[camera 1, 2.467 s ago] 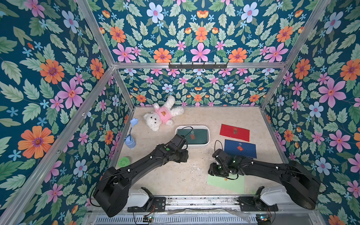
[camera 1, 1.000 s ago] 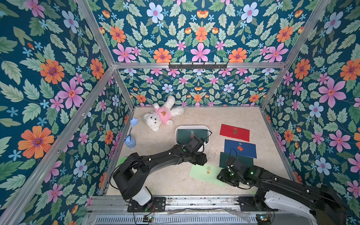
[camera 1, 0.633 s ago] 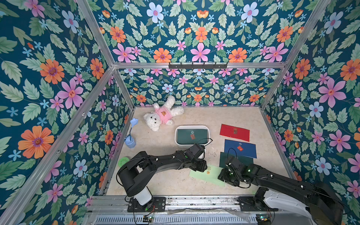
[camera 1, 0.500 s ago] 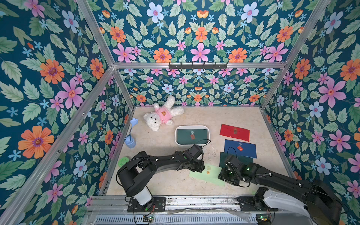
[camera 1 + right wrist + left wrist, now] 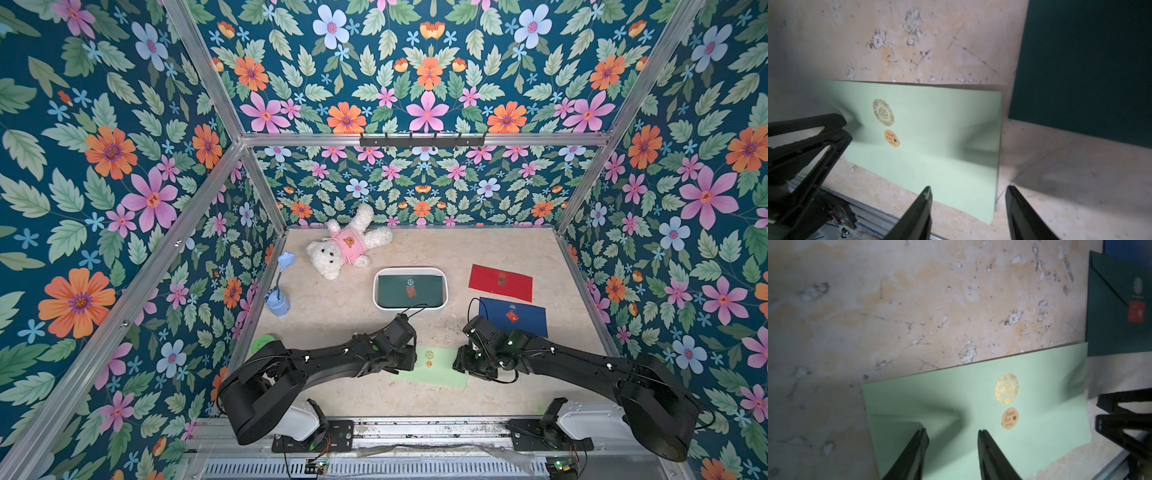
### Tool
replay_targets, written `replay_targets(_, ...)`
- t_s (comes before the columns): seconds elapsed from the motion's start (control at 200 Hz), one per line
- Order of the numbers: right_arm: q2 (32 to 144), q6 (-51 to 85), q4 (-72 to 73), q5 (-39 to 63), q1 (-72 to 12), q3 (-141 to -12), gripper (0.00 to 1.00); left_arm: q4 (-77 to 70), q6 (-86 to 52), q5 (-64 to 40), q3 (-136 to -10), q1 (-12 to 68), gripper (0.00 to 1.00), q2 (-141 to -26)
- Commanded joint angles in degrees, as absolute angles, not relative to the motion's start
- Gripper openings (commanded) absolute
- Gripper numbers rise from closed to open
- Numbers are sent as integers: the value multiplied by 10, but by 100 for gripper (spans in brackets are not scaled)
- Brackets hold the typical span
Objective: Put the sealed envelopes into the storage box
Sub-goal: Move the envelope to the center of the board, then pick up the envelope from the center of the board.
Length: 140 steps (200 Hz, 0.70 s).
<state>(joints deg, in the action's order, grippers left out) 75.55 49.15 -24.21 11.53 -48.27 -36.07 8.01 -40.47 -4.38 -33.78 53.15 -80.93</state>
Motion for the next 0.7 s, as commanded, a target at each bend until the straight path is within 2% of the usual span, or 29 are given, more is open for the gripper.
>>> replay_targets(0.0, 772, 462, -242, 117, -478, -377, 60, 173, -436, -7, -314, 524, 48, -790)
replay_targets(0.19, 791, 447, -238, 148, -477, -384, 57, 180, -470, 7, -290, 523, 48, -759)
replay_targets(0.465, 759, 472, -192, 196, -483, -324, 53, 166, -483, -3, -294, 523, 47, -774)
replay_targets(0.695, 774, 496, -138, 214, -493, -306, 52, 169, -476, -4, -309, 523, 47, -783)
